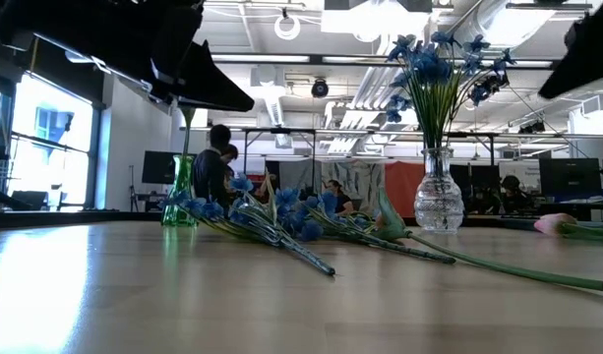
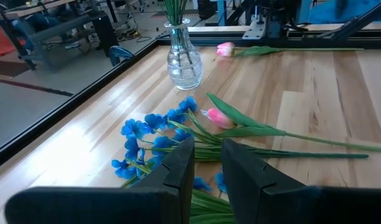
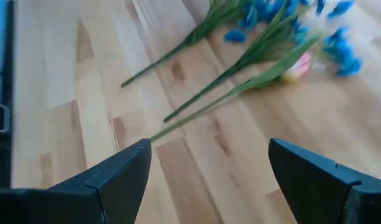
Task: Sort flowers into vase by color
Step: Put the right blue flowers into the transparent vase
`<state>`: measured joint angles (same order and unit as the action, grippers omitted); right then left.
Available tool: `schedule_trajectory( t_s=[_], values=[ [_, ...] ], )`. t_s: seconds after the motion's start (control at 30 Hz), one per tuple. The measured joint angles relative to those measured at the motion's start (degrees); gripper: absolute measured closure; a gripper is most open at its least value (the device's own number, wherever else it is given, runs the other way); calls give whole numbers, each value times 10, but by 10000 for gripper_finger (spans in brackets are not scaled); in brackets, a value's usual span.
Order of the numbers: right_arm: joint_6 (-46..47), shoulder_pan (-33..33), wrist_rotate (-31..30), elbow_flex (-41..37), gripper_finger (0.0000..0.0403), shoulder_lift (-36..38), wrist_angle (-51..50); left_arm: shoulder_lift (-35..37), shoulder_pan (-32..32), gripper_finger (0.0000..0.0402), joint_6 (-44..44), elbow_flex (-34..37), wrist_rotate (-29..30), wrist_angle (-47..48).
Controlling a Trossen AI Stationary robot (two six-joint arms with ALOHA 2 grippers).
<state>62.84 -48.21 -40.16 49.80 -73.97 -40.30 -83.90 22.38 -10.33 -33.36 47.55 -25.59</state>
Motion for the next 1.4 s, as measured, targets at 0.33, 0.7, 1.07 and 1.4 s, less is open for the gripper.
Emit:
schedule_trajectory(
  t_s=[0.33,0.7,1.07,1.4],
  values=[
    [-81,88,40,0,85,-154,216,0,24,335,-31,0,-4,1],
    [-259,231,118,37,85,-258,450,0,129,335,-161,0,50,44],
    [-123,292,90,175,86,-376,151,0,155,335,-237,0,93,74],
    [-123,318,148,176,223,-399,157,-13,139,335,-237,0,93,72]
  ],
)
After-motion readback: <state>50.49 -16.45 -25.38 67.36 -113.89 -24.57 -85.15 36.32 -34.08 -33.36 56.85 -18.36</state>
